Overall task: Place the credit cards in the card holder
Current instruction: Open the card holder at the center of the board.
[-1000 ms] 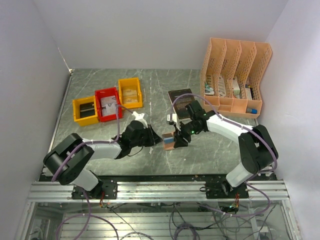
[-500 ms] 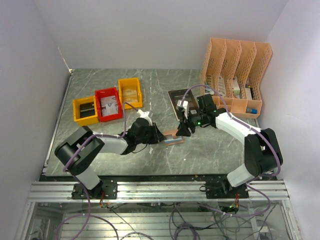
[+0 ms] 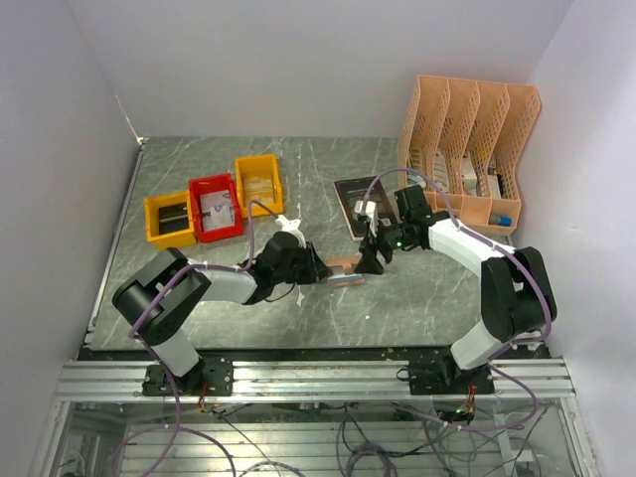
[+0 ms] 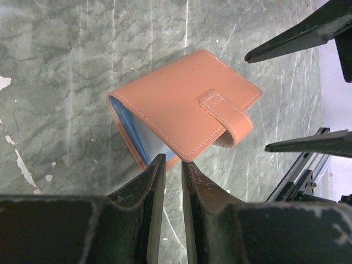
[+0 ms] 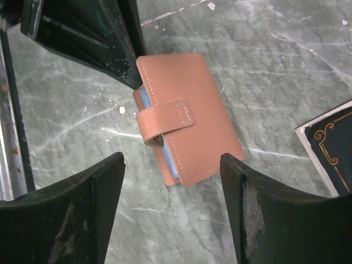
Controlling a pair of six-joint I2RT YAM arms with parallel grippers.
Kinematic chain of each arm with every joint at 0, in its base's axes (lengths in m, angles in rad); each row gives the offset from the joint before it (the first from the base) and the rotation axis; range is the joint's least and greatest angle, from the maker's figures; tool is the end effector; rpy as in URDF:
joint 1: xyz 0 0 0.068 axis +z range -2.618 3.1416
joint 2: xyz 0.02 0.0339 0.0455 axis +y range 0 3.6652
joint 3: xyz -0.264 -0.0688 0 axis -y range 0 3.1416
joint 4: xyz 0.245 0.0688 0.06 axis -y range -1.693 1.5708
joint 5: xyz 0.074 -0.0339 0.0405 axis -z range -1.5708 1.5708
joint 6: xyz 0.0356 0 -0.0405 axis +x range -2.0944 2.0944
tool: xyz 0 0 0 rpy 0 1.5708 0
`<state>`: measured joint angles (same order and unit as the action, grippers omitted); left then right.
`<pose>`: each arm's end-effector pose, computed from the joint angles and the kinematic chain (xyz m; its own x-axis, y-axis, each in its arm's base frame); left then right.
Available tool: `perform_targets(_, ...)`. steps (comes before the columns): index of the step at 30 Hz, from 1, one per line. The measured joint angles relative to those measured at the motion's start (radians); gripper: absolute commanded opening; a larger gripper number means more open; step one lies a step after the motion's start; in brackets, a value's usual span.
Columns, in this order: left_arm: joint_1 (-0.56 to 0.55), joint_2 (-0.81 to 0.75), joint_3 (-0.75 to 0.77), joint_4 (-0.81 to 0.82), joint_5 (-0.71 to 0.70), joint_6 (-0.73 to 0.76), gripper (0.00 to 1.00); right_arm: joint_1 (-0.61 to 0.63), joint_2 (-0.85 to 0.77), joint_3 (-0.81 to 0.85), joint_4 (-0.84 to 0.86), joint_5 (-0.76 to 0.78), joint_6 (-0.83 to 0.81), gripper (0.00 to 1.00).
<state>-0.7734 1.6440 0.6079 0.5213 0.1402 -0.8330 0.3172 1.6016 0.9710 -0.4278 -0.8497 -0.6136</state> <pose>0.2190 -0.2207 0.1428 -0.8132 -0.2300 -0.5346 0.2631 0.6739 -0.6903 0.2854 0.1218 0.1964 -0.3570 -0.5173 -0.7778 -0.9312 0.2624 0.2529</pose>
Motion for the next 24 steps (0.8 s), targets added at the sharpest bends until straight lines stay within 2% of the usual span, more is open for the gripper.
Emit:
perform_targets(4,0.000,0.000,0.011,-0.004,0.000,0.008,0.29,0.023,-0.002,-0.011,-0.011,0.028,-0.126,0.72)
perform_targets(8,0.000,0.009,0.024,-0.002,0.001,0.014,0.29,0.058,-0.002,-0.059,0.053,0.090,-0.140,0.64)
perform_targets(11,0.000,0.016,0.024,-0.002,0.001,0.014,0.29,0.071,-0.001,-0.066,0.105,0.145,-0.101,0.45)
perform_targets(15,0.000,0.021,0.024,-0.002,0.001,0.014,0.32,0.072,-0.002,-0.066,0.161,0.182,-0.050,0.04)
perform_targets(16,0.000,0.021,0.024,-0.002,0.001,0.014,0.33,0.072,-0.002,-0.066,0.166,0.182,-0.053,0.00)
perform_targets(20,0.000,0.021,0.026,-0.002,0.001,0.014,0.38,0.071,-0.001,-0.054,0.165,0.174,-0.008,0.00)
perform_targets(24,0.000,0.021,0.048,-0.003,0.001,0.015,0.39,0.054,-0.003,-0.042,0.145,0.030,0.131,0.00)
